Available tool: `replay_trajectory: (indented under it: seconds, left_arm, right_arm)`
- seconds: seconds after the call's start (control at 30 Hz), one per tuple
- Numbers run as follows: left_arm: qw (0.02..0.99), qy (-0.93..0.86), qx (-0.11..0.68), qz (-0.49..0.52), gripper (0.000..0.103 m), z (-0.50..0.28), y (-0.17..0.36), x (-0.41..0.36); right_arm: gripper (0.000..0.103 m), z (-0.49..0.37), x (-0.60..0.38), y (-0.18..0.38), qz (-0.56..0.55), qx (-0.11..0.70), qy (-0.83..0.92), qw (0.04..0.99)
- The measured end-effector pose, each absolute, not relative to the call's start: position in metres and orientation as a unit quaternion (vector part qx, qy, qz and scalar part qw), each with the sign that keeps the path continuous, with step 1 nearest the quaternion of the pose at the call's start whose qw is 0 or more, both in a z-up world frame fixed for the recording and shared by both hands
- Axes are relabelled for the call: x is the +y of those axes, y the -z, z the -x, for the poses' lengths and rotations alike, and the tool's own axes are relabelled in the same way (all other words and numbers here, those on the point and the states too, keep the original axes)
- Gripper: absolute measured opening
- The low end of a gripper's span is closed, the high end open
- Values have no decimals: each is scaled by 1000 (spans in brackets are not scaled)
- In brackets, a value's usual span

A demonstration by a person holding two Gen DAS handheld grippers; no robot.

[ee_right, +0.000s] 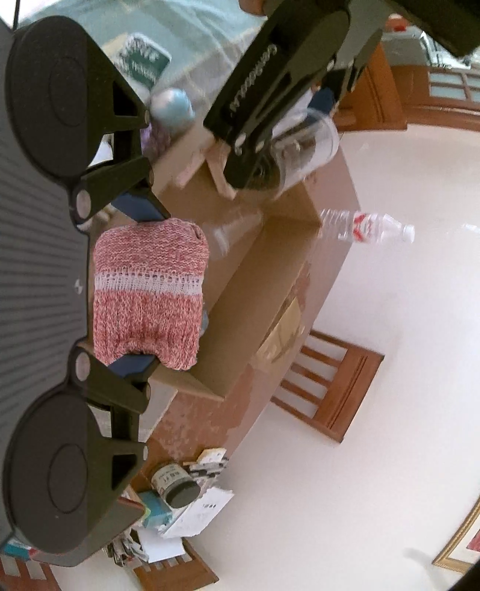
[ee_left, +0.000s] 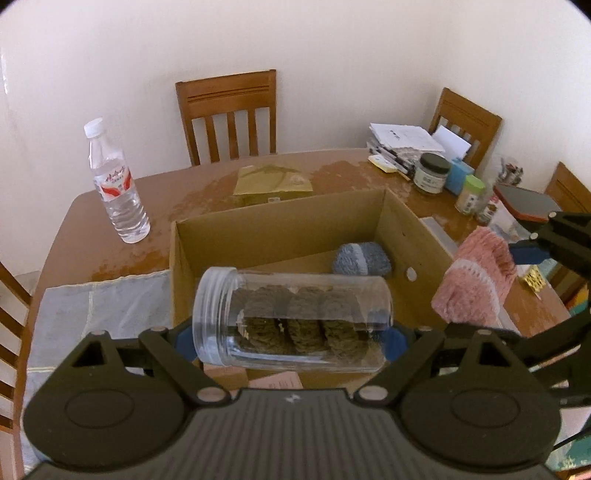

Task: Organize objects
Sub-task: 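Drop the pink sock into the box with the right tool while the left drops the cookie jar in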

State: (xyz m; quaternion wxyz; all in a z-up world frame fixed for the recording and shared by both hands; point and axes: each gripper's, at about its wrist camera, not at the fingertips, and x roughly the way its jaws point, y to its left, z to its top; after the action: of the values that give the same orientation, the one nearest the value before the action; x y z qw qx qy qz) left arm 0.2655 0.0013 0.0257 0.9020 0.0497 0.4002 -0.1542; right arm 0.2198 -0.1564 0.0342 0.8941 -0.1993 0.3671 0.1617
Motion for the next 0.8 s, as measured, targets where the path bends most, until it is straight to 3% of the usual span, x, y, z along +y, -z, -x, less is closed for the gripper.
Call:
replay_trajectory:
  seconds: [0.17, 0.23, 0.3, 0.37, 0.8]
  left_arm:
    - [897, 148, 415, -41, 91, -276, -14, 0]
    - [896, 148, 417, -43, 91, -279, -11, -1]
    - [894, 148, 421, -43, 91, -280, -8, -2]
    - [892, 149, 424, -44, 91, -281, -5, -3]
    - [899, 145, 411, -48, 100, -275, -13, -5]
  right_arm:
    - [76, -246, -164, -26, 181, 383, -157, 892]
    - [84, -252, -165, -22, 169, 390, -163, 890]
    - [98, -254, -167, -19, 159, 394, -169, 889]
    - [103, -253, -168, -17, 159, 389, -166, 892]
    - [103, -234, -180, -18, 166, 387, -146, 895]
